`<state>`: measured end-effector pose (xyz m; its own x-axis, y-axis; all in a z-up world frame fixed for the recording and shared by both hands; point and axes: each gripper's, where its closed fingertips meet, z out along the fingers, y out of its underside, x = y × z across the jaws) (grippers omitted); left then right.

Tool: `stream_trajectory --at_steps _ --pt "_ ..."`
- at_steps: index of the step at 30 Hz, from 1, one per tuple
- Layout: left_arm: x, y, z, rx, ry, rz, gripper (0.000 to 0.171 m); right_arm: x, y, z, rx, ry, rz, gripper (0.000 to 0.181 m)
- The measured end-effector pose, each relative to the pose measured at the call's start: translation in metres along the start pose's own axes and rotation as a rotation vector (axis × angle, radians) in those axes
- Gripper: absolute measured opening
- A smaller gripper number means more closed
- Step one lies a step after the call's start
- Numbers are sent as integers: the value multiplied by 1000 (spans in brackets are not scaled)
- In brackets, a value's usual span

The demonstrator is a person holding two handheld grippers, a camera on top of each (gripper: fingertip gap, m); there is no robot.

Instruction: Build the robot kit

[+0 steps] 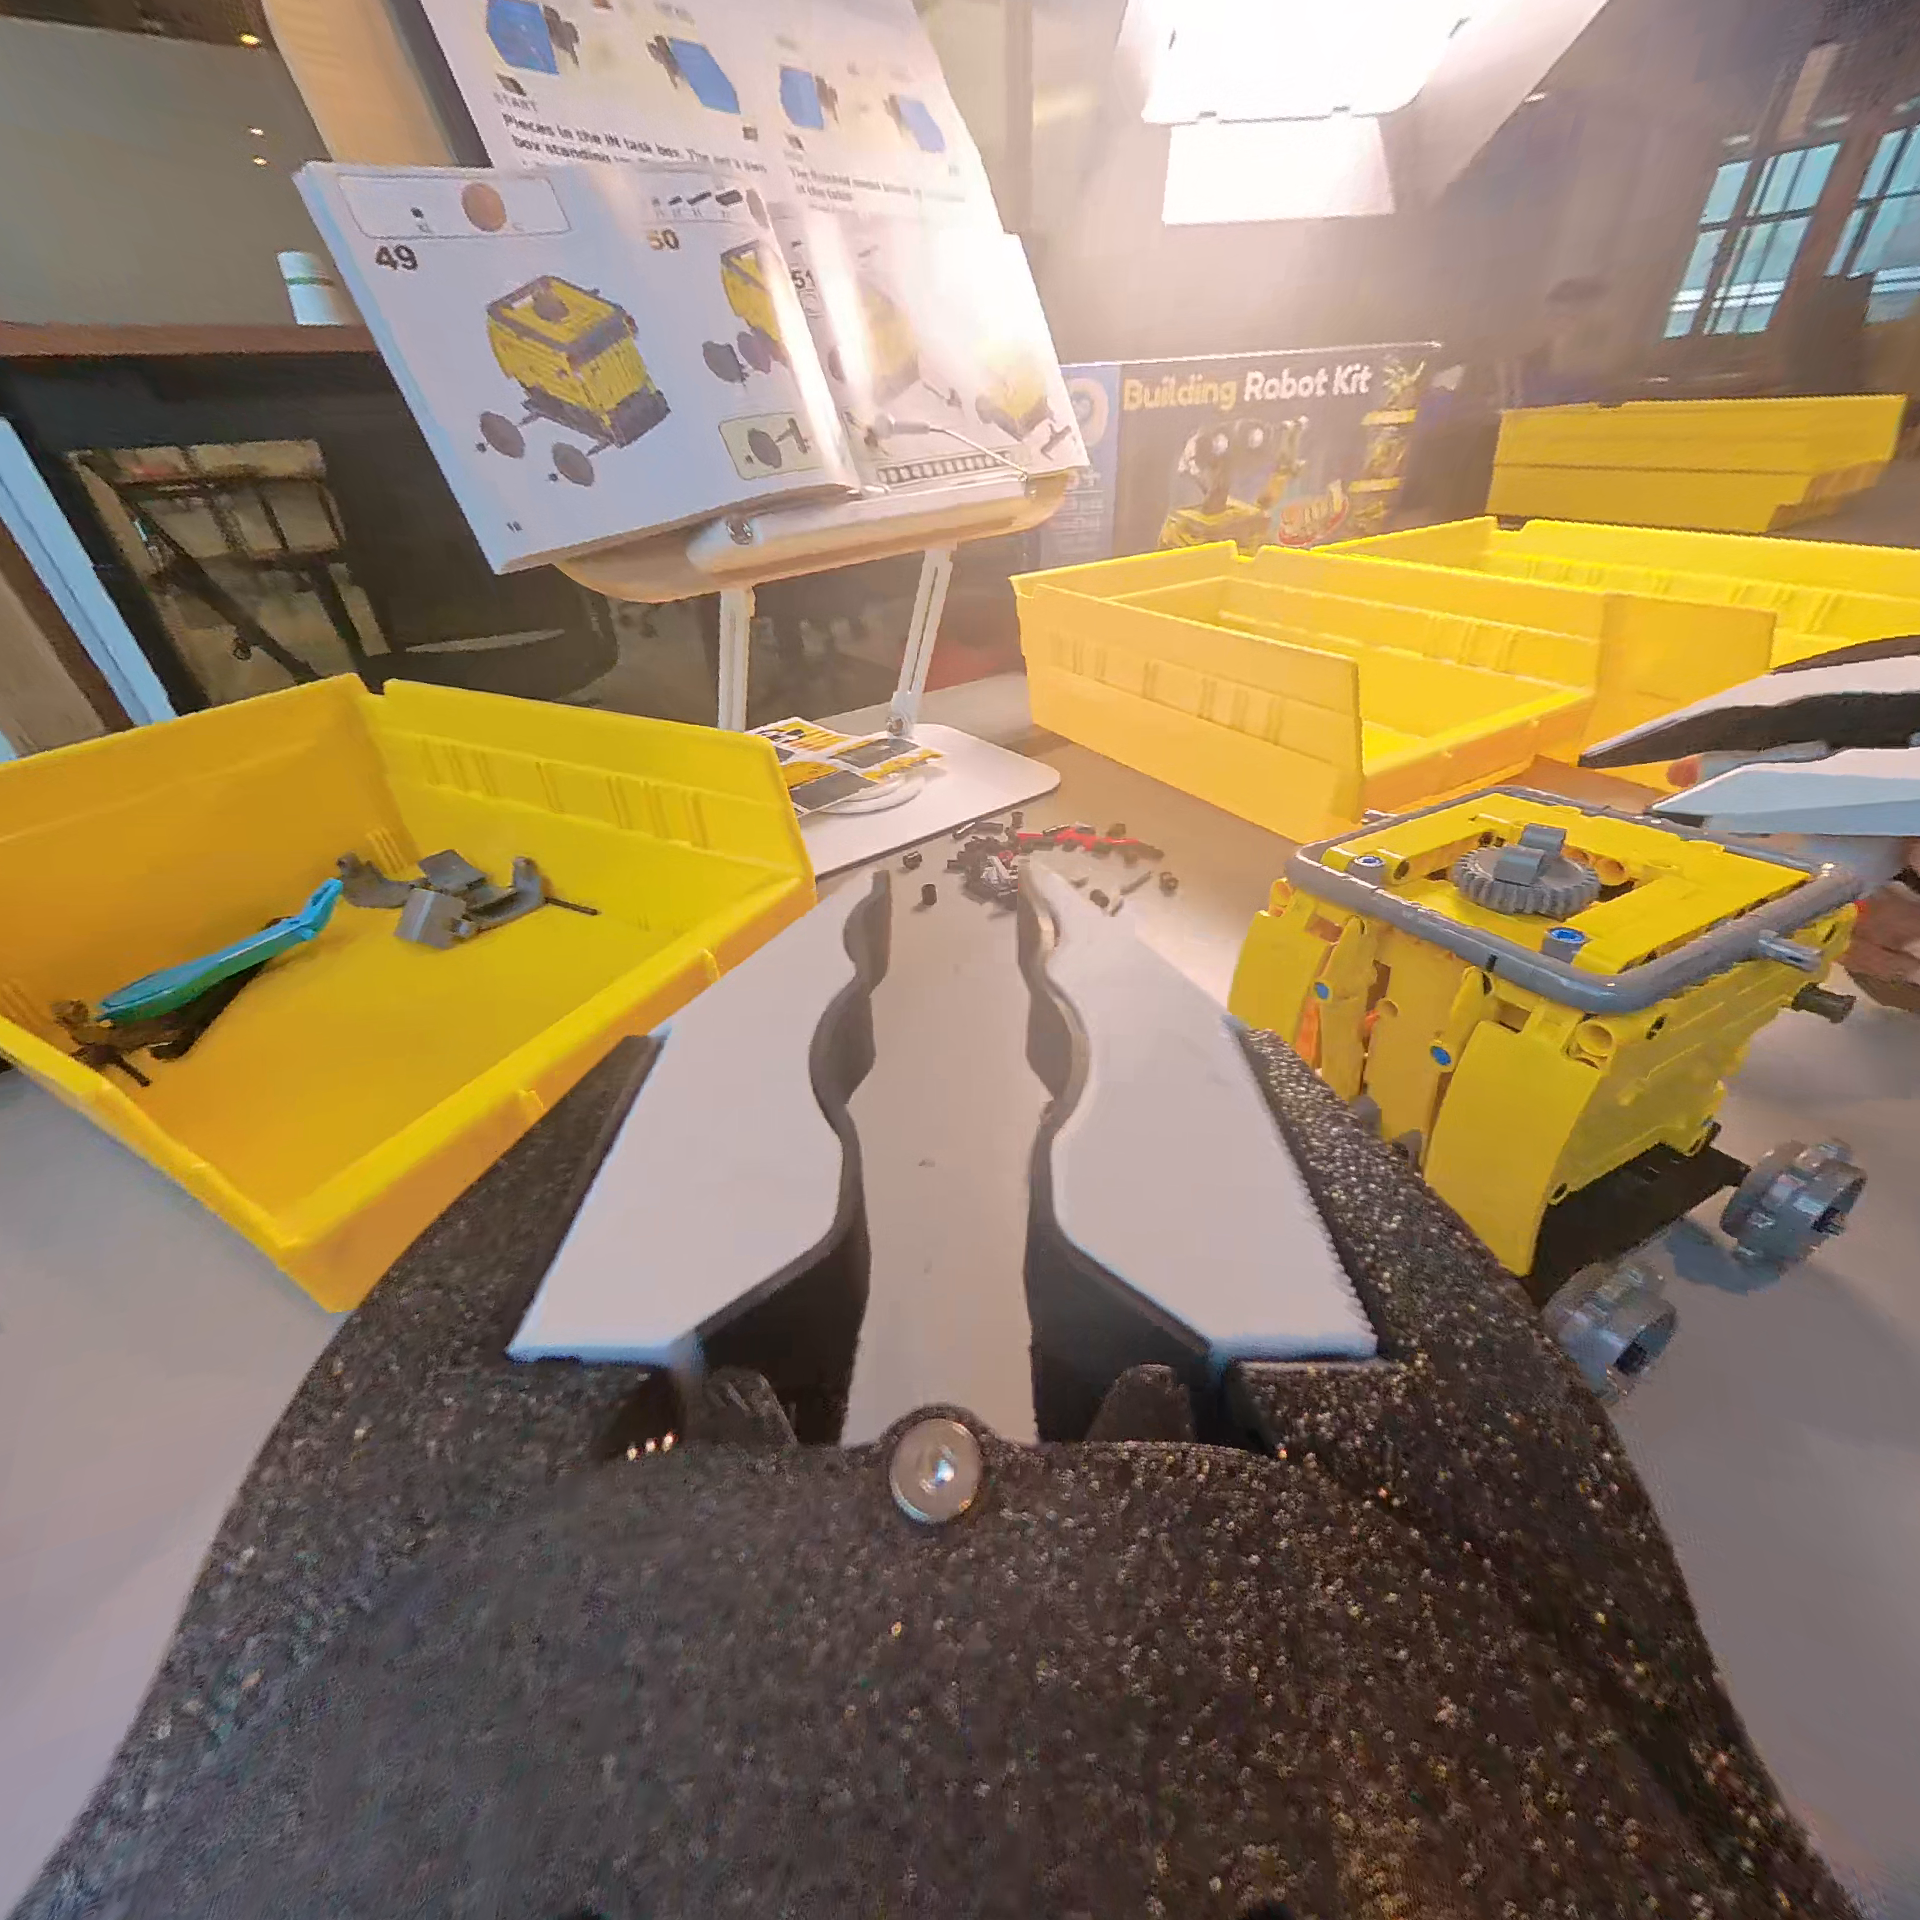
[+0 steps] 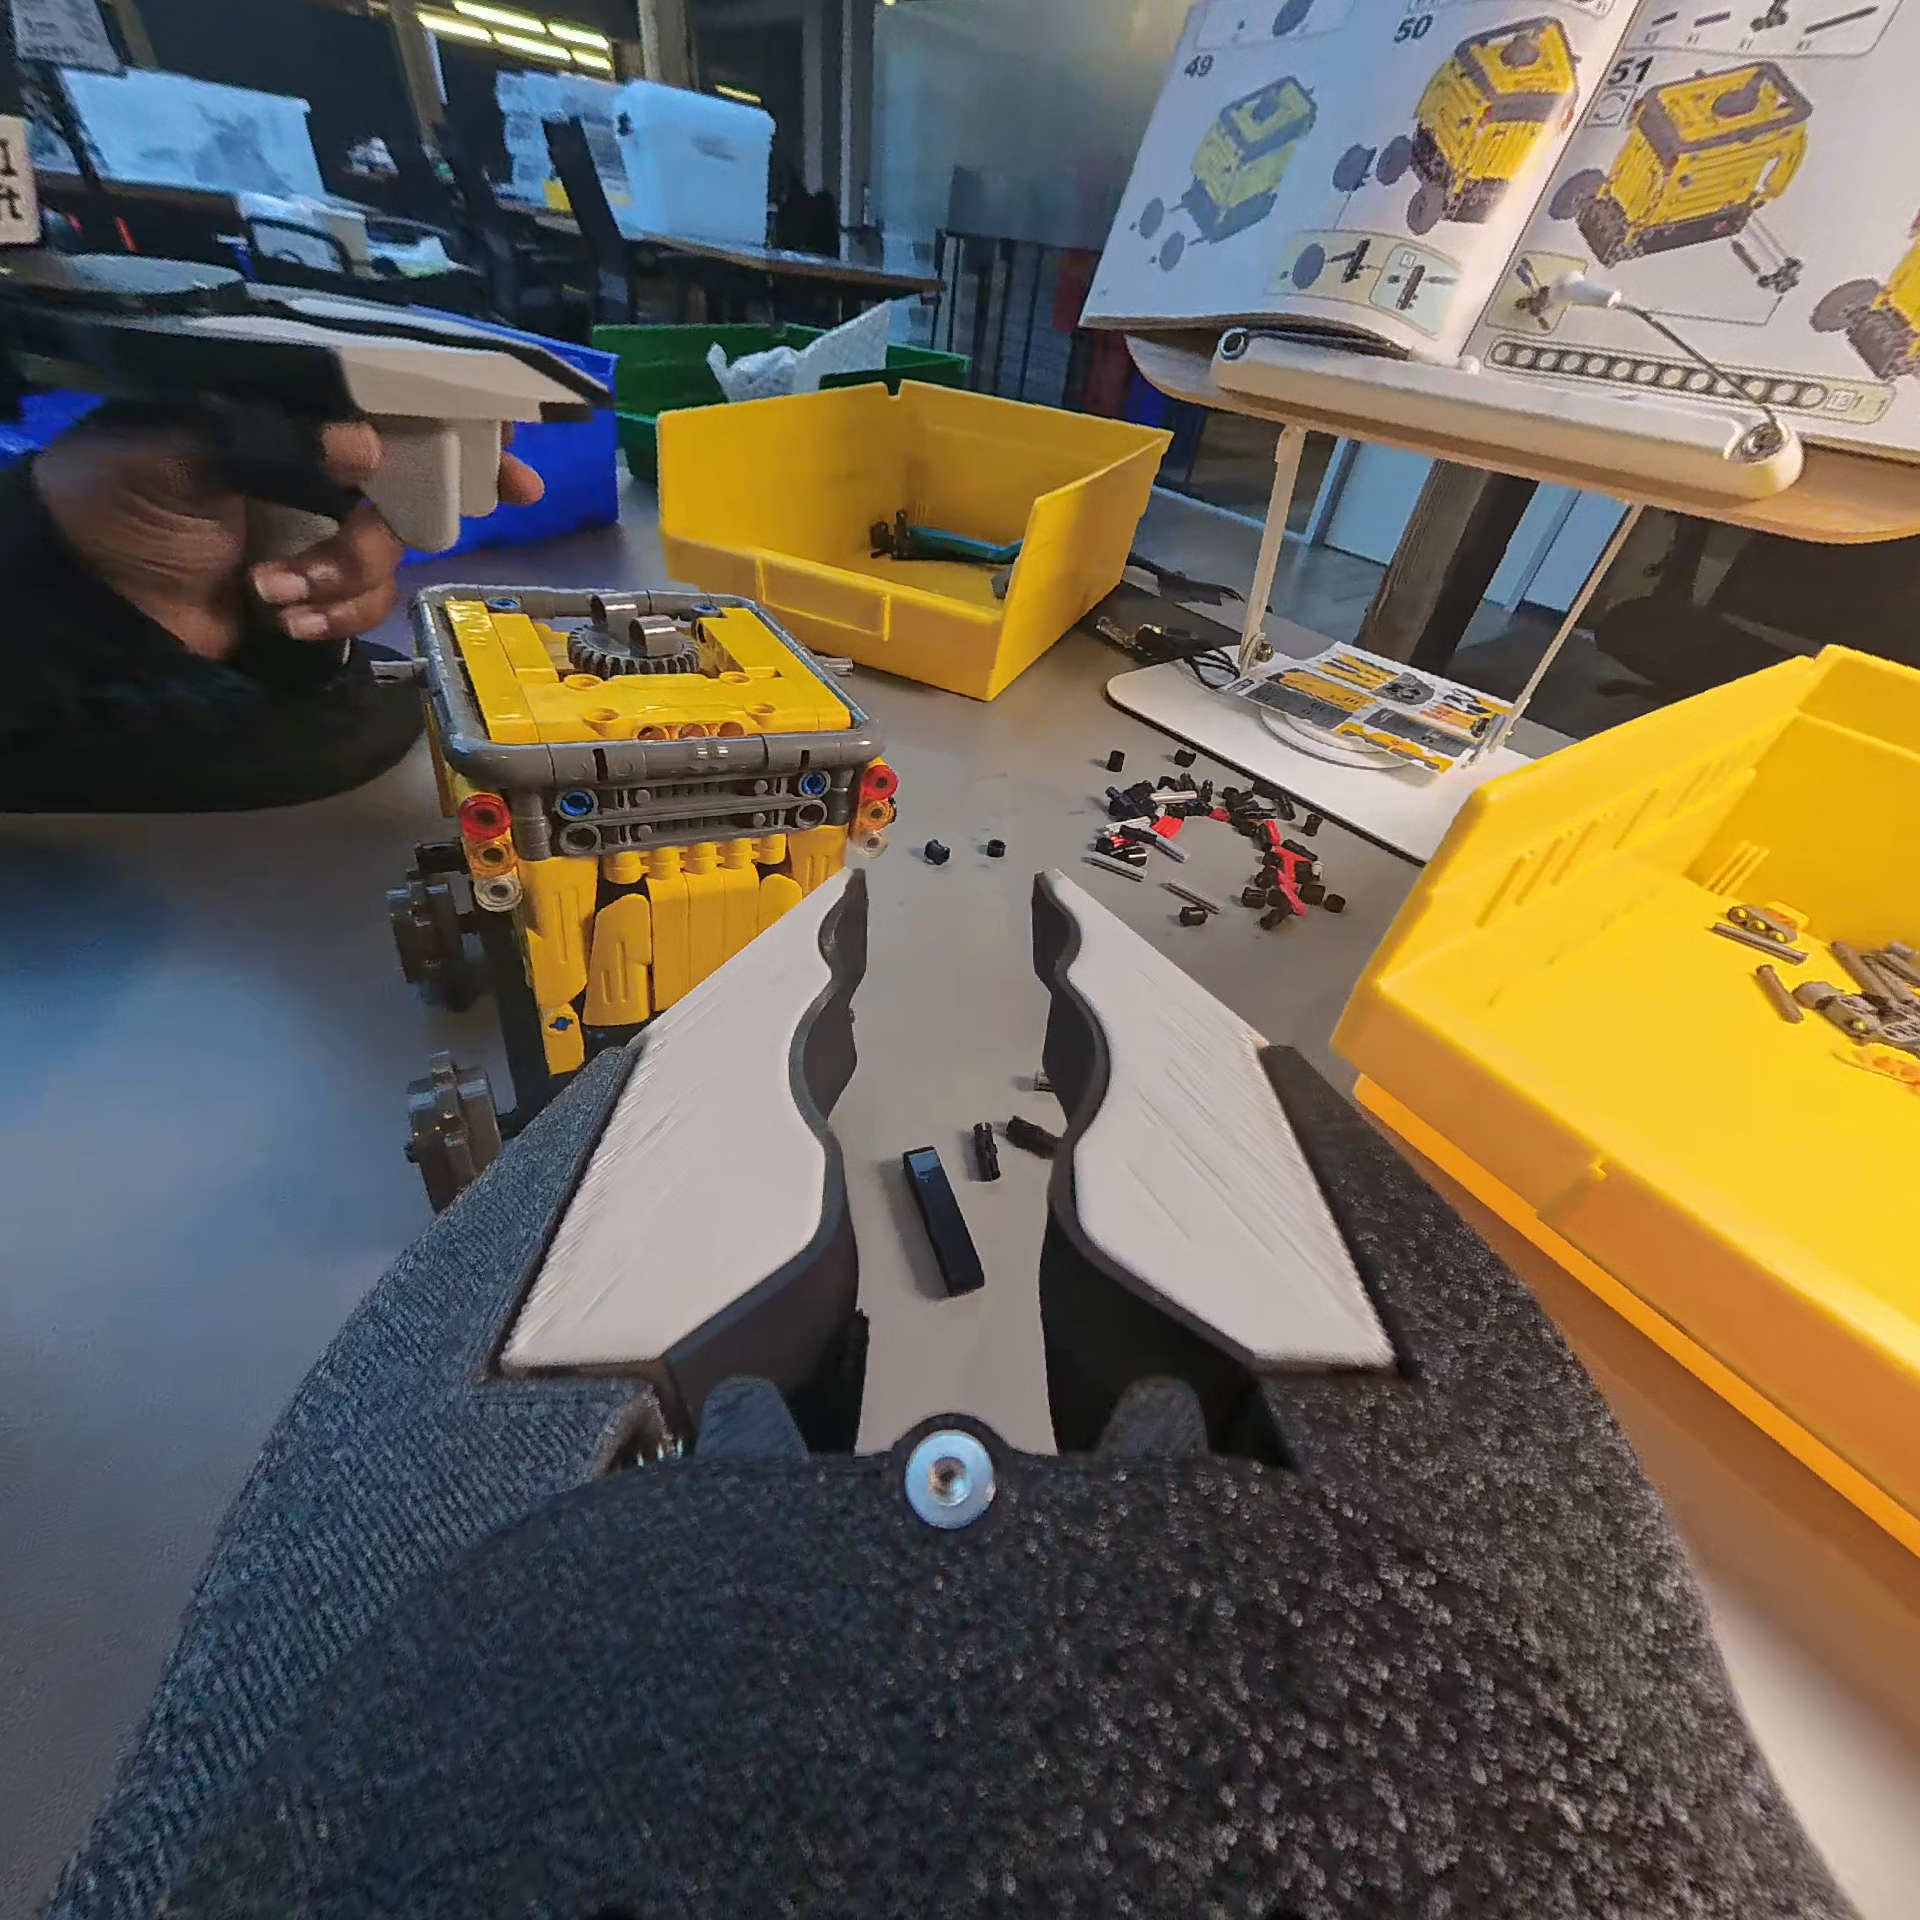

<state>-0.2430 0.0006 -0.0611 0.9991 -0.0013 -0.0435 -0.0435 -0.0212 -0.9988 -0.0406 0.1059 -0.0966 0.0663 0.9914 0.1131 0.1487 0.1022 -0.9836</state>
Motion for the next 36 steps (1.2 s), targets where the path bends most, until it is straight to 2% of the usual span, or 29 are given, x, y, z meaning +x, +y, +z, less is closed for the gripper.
stream_trajectory --at_steps 2,4,8,12,15,17,20,21,23,30,36 --pt "2 2 1 -8 25 -18 5 -7 1 1 -7 -43 5 34" --pt "7 0 0 6 68 -24 0 -16 0 2 -7 -105 17 45" --pt "14 -1 -1 11 115 -29 0 -37 -1 8 -75 -244 44 90" --pt "21 1 -1 -5 152 -15 0 -64 -11 19 -183 -344 -31 117" --pt "28 6 2 -39 183 3 0 -77 -15 33 -303 -397 -135 128" --pt "37 11 3 -66 230 21 5 -79 -19 42 -387 -430 -172 130" --pt "45 13 3 -75 259 56 17 -80 -3 49 -580 -493 -277 134" --pt "46 12 2 -68 260 61 21 -78 4 51 -634 -505 -302 133" --pt "45 5 -2 -26 258 59 25 -77 18 53 -708 -542 -318 121" --pt "26 -12 -15 73 215 -10 24 -84 12 64 -652 -658 -333 118" --pt "9 -18 -19 112 146 -35 22 -88 -17 91 -600 -743 -329 118"
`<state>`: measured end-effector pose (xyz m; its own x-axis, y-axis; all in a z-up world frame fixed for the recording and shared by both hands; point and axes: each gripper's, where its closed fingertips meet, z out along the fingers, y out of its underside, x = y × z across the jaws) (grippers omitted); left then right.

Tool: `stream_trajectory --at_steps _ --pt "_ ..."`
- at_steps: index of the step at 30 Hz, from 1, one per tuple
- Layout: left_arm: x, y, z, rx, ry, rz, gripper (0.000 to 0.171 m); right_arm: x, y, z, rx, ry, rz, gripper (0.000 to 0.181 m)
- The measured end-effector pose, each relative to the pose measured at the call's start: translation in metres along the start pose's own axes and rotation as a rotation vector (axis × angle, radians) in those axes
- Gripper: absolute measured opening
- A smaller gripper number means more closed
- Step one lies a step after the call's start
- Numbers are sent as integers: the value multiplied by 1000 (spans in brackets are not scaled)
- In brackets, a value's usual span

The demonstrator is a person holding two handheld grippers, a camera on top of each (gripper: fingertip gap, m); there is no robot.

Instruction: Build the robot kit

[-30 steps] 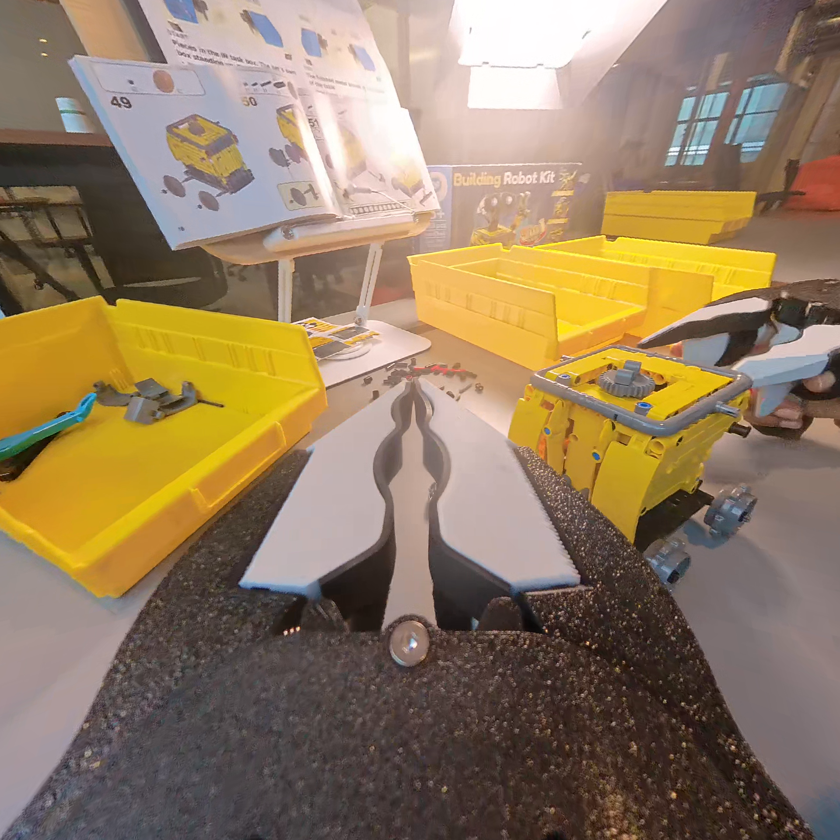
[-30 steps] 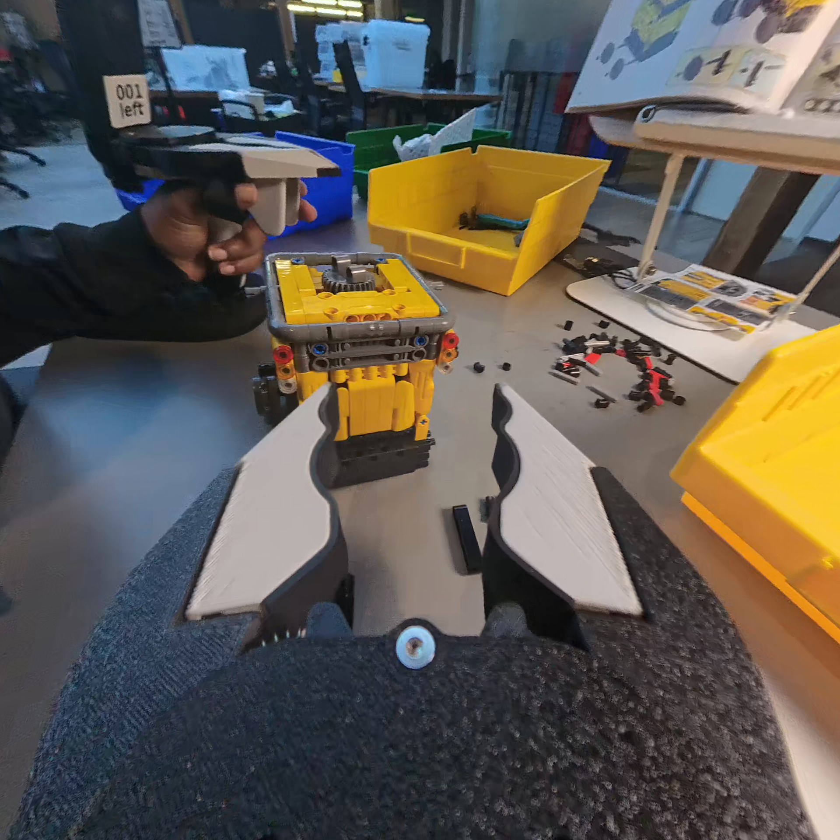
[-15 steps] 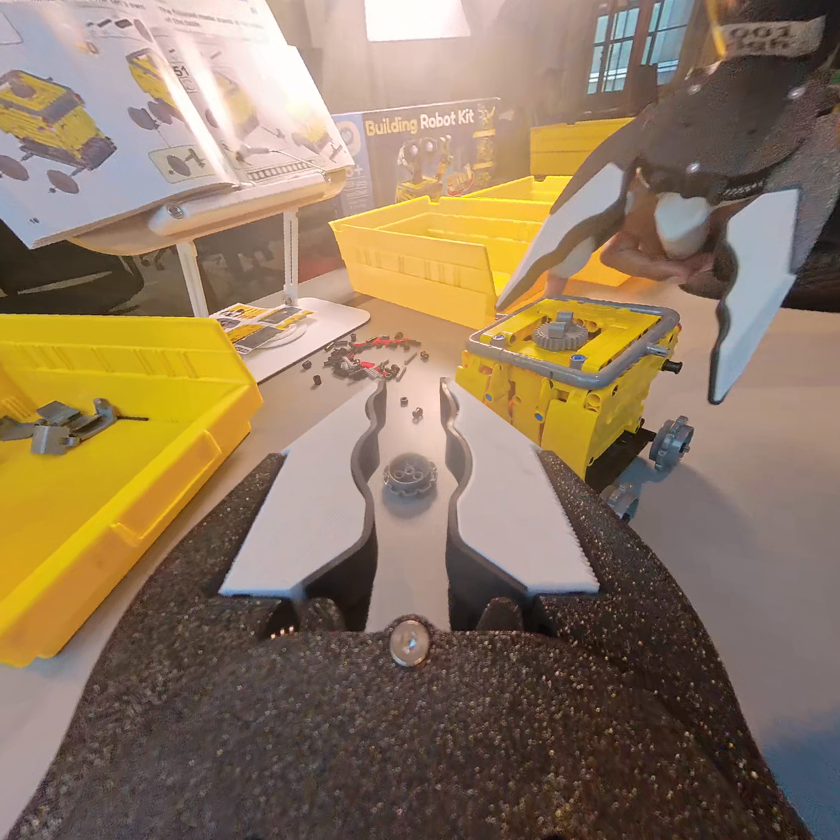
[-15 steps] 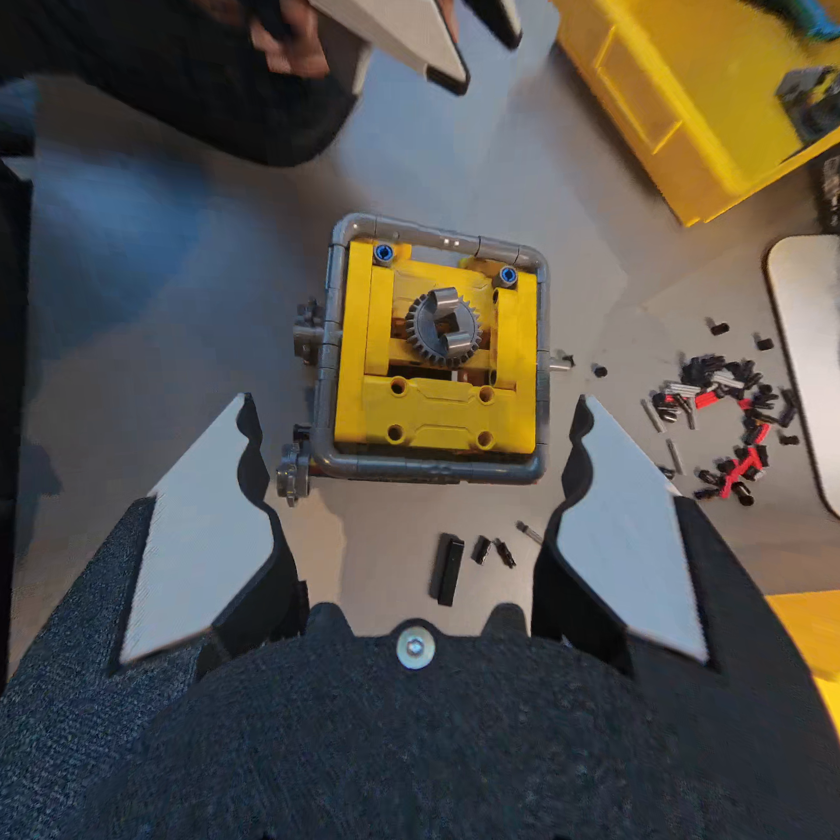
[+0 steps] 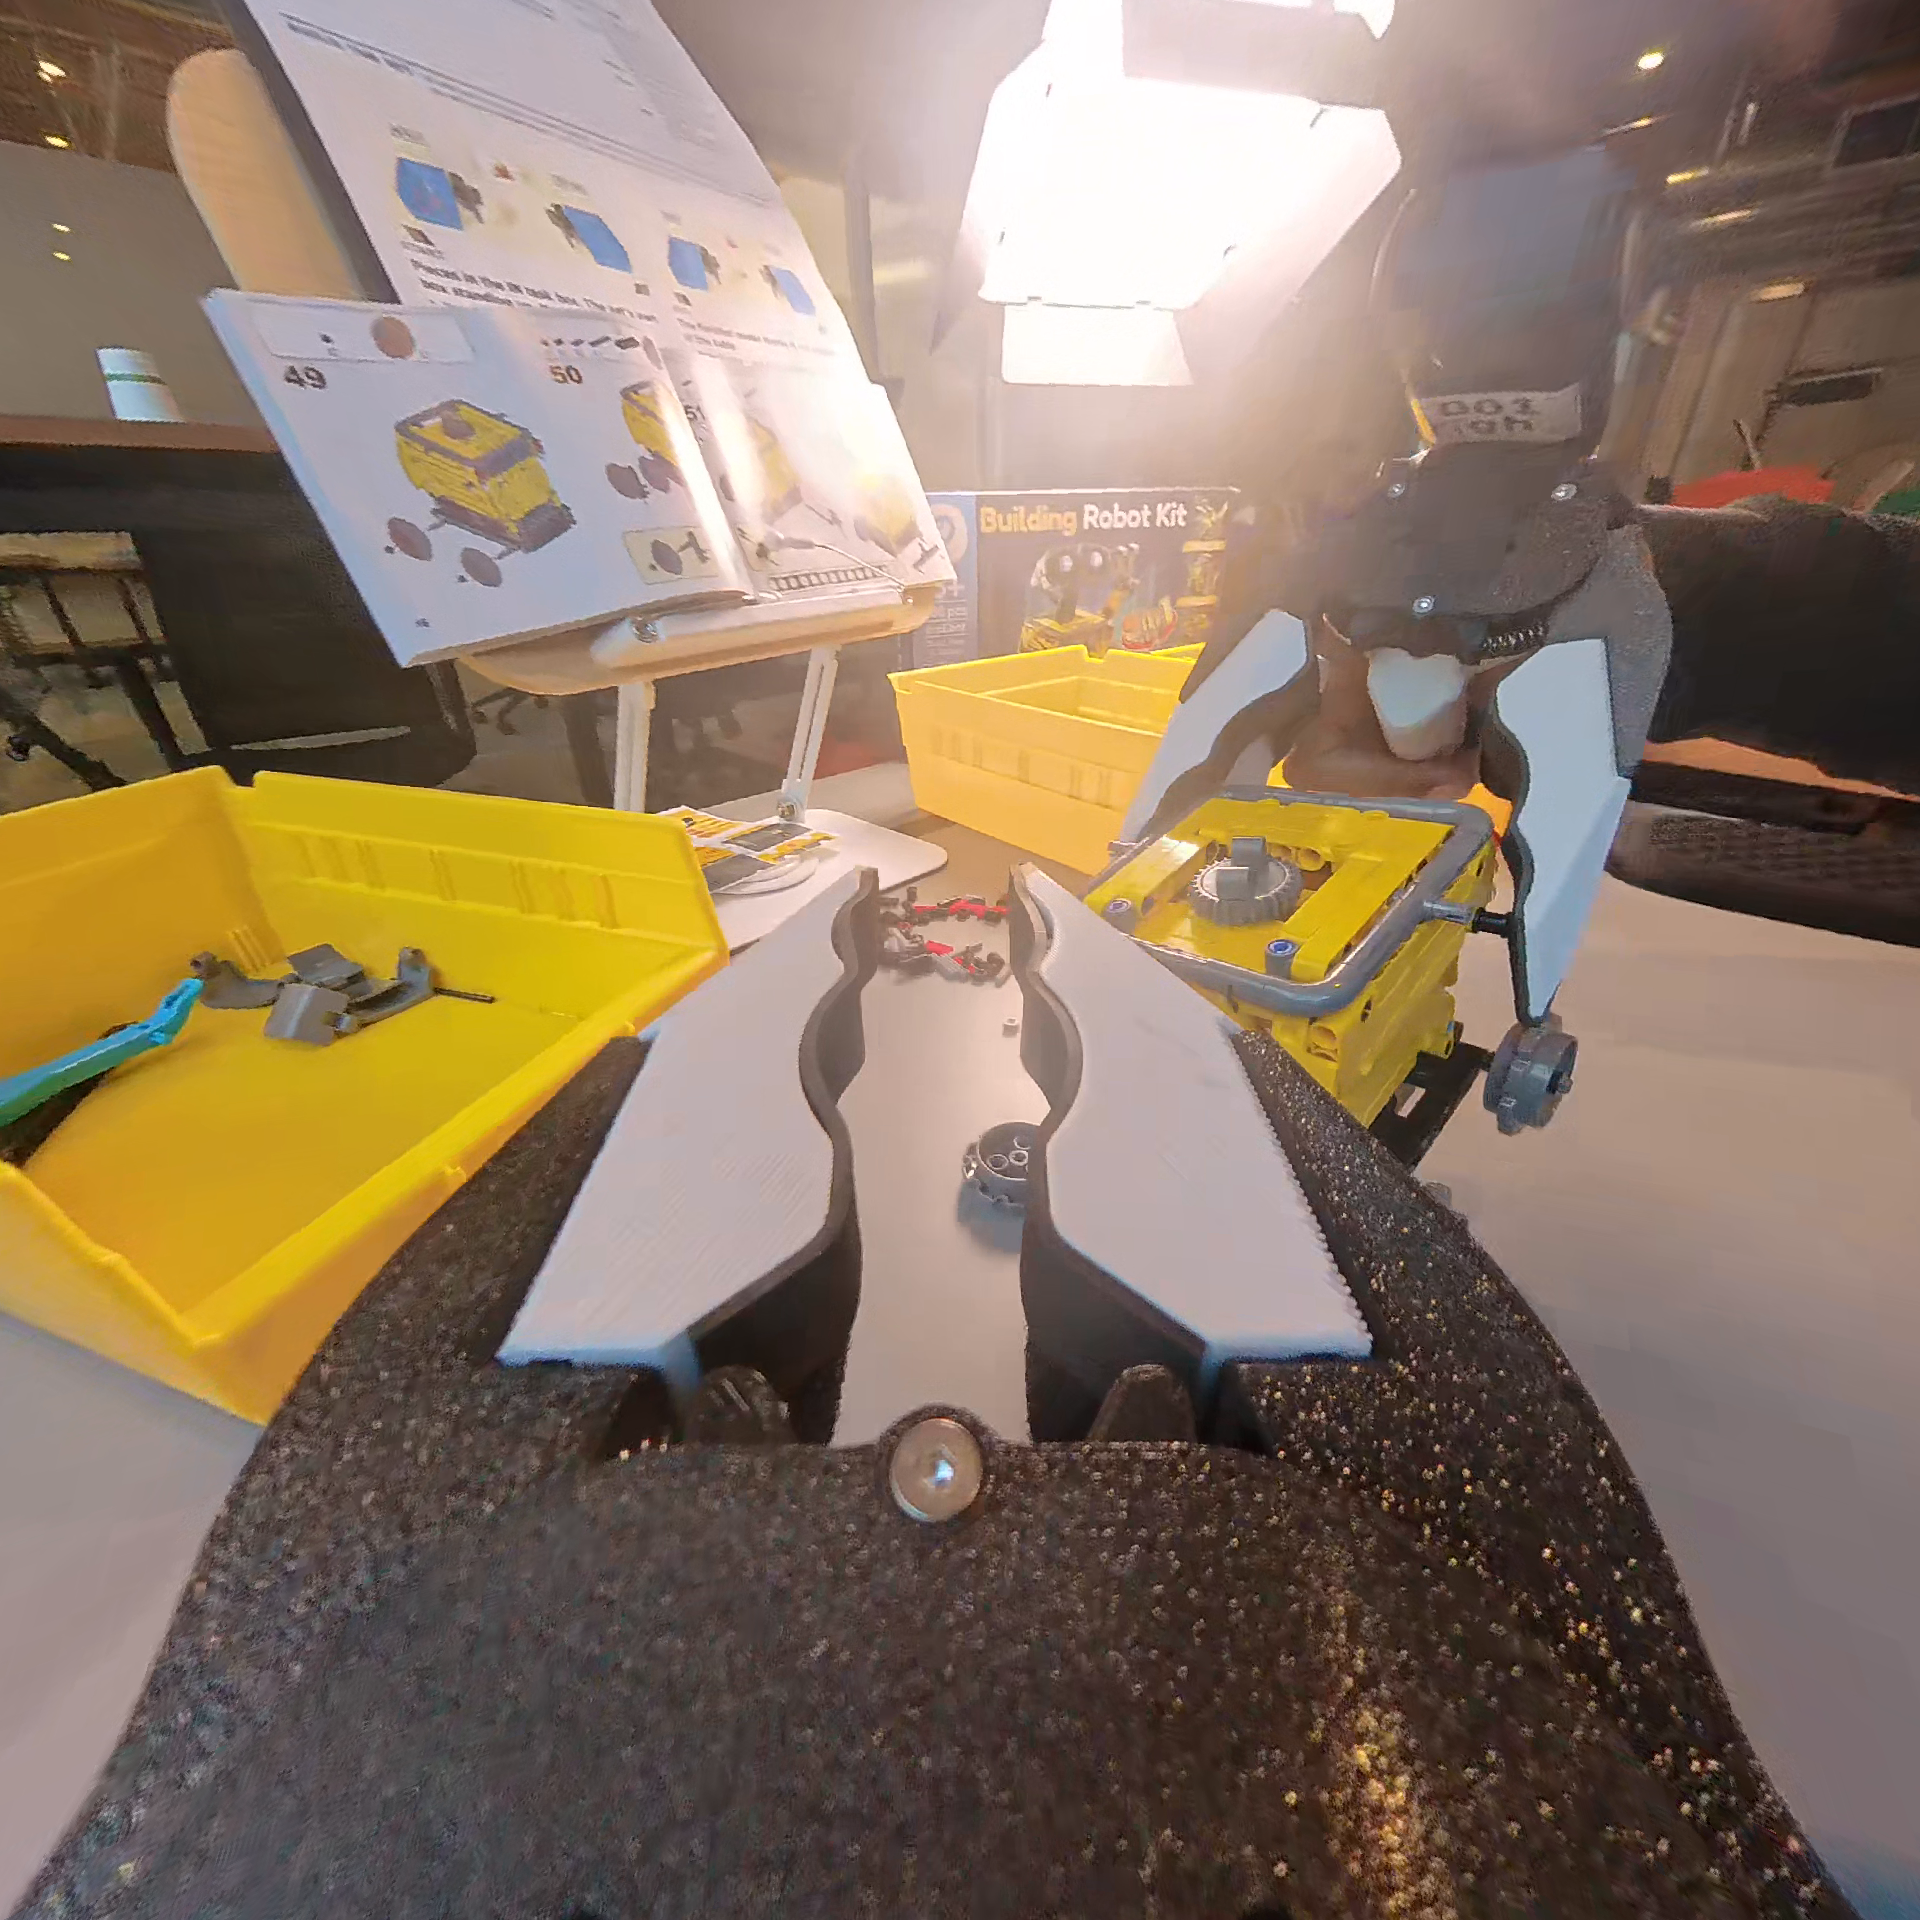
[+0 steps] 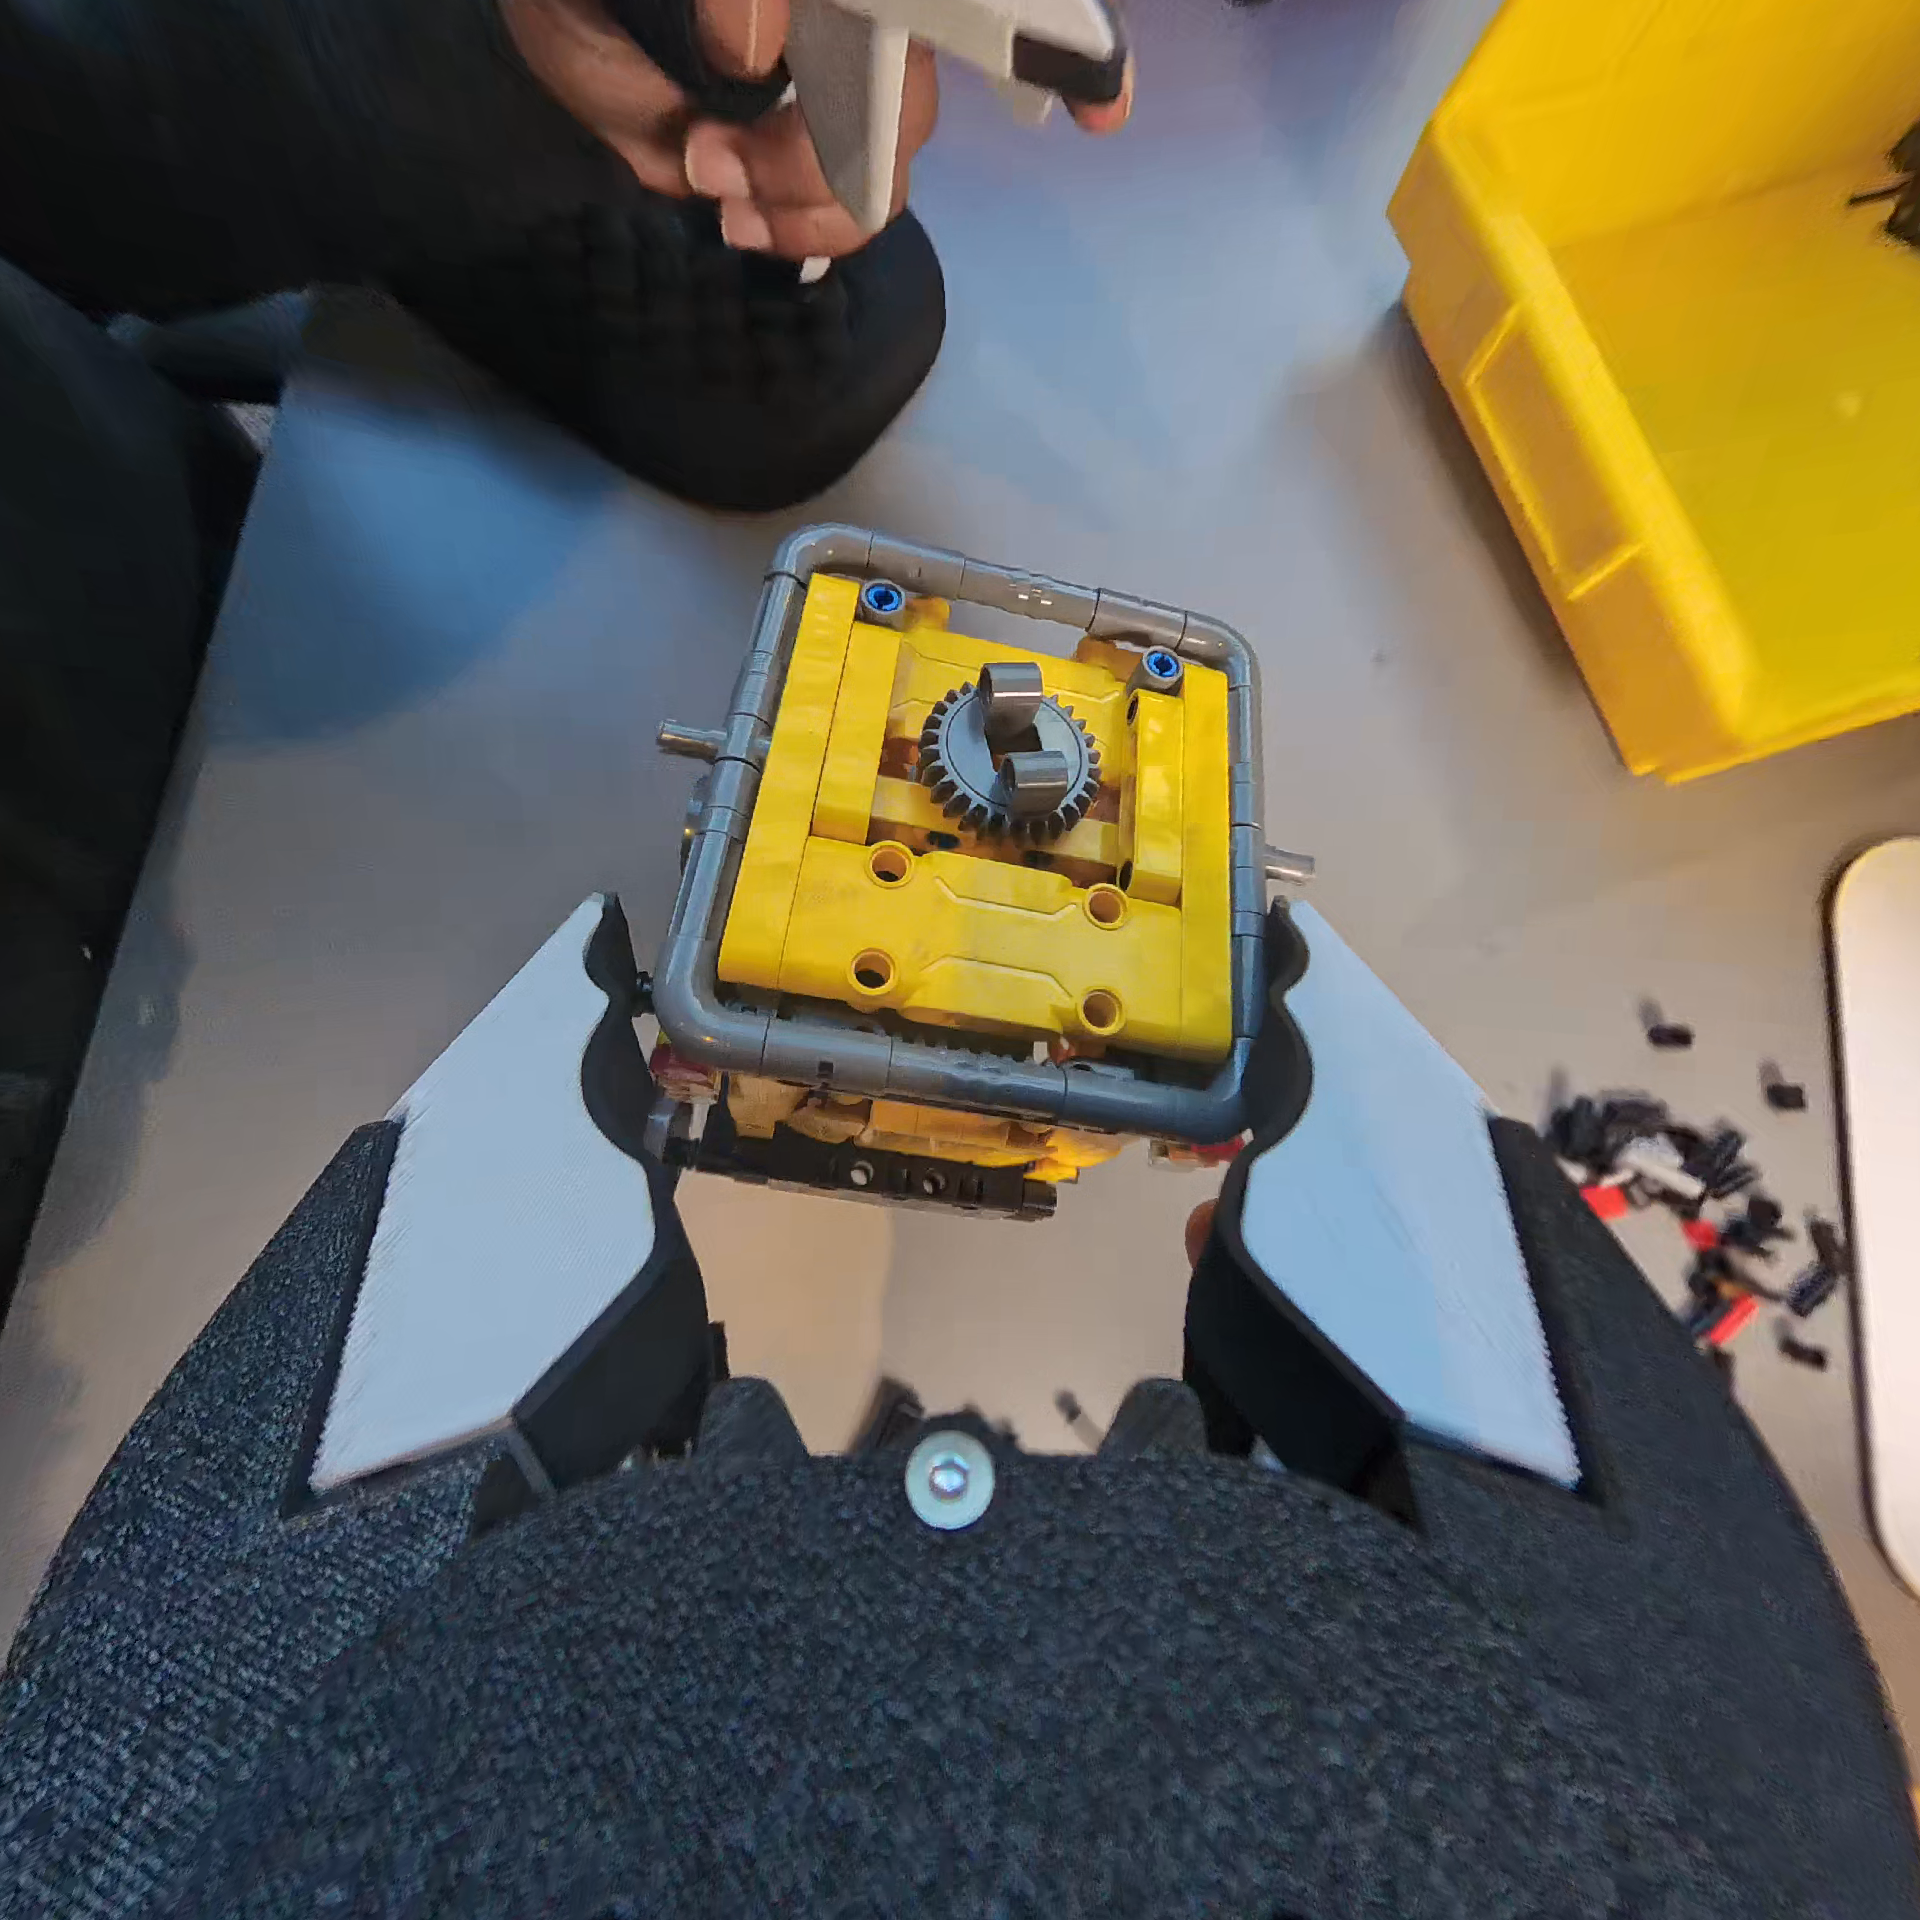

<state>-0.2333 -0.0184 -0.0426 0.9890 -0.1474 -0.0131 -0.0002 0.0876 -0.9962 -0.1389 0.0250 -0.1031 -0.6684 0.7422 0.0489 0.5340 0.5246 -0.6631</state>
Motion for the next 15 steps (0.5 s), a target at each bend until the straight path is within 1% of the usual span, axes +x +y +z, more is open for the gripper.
stream_trajectory --at_steps 5,8,11,15 --pt "-20 -11 -10 67 -88 -35 22 27 -53 3 80 -42 -68 118" --pt "-33 -16 -17 96 -140 -61 22 60 -80 11 115 -13 -131 118" --pt "-40 -15 -20 94 -170 -66 23 94 -90 28 137 18 -187 118" --pt "-40 -11 -19 76 -164 -72 23 123 -81 53 158 68 -254 118"
